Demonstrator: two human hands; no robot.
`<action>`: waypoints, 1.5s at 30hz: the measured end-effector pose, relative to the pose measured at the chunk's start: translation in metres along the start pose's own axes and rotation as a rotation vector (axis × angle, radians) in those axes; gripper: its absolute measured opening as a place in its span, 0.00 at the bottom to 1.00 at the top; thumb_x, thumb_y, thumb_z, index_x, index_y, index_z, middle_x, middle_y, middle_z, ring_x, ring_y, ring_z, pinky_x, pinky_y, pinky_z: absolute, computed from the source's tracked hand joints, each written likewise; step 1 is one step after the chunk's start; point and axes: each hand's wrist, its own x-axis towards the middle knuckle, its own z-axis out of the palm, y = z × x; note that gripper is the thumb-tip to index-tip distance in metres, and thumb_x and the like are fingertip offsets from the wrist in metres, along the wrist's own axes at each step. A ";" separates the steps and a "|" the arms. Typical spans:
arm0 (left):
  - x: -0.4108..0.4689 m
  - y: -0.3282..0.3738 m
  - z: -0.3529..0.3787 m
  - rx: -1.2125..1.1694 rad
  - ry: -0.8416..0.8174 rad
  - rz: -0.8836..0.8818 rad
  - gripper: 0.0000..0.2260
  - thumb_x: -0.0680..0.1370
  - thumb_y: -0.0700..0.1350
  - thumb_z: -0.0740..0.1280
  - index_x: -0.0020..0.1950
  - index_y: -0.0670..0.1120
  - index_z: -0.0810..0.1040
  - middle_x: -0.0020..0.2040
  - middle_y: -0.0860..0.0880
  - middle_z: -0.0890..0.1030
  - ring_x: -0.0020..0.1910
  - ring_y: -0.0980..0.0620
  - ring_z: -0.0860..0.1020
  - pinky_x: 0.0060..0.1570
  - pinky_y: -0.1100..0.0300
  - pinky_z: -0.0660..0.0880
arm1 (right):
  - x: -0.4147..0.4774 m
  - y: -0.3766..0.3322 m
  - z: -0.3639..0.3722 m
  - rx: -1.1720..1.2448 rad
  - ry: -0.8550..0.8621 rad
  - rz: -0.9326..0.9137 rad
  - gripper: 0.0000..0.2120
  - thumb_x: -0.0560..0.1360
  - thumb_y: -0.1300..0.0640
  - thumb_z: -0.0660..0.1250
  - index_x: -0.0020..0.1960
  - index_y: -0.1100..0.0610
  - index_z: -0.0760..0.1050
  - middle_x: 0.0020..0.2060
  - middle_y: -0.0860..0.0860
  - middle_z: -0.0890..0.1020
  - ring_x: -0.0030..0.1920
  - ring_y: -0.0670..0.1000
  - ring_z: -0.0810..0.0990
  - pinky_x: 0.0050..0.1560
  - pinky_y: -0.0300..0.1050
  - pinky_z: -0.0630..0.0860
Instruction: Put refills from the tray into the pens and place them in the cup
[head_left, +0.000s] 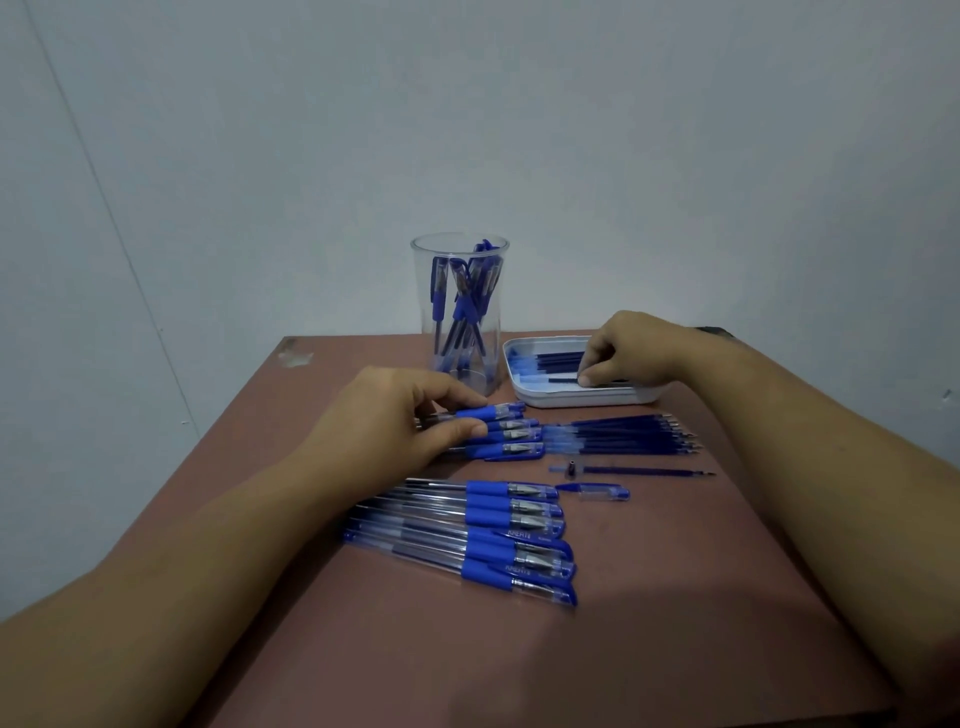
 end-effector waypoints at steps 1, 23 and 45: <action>0.000 0.000 0.000 0.000 0.000 0.002 0.08 0.71 0.55 0.74 0.50 0.62 0.84 0.39 0.62 0.83 0.40 0.60 0.78 0.36 0.66 0.74 | 0.000 -0.001 0.000 -0.013 0.003 0.000 0.05 0.75 0.53 0.72 0.48 0.53 0.83 0.43 0.44 0.82 0.44 0.43 0.78 0.43 0.38 0.74; -0.002 0.011 -0.004 -0.121 0.051 0.006 0.12 0.71 0.50 0.75 0.44 0.68 0.78 0.34 0.66 0.80 0.36 0.61 0.78 0.35 0.72 0.71 | -0.111 -0.045 0.020 0.397 0.370 -0.271 0.09 0.74 0.62 0.71 0.47 0.47 0.80 0.35 0.48 0.78 0.34 0.42 0.73 0.37 0.32 0.69; -0.001 0.015 -0.004 -0.180 0.044 -0.001 0.10 0.71 0.51 0.74 0.46 0.66 0.78 0.35 0.60 0.82 0.34 0.61 0.77 0.33 0.73 0.70 | -0.105 -0.039 0.032 0.423 0.361 -0.349 0.12 0.74 0.63 0.71 0.44 0.44 0.79 0.33 0.42 0.79 0.33 0.44 0.73 0.35 0.33 0.70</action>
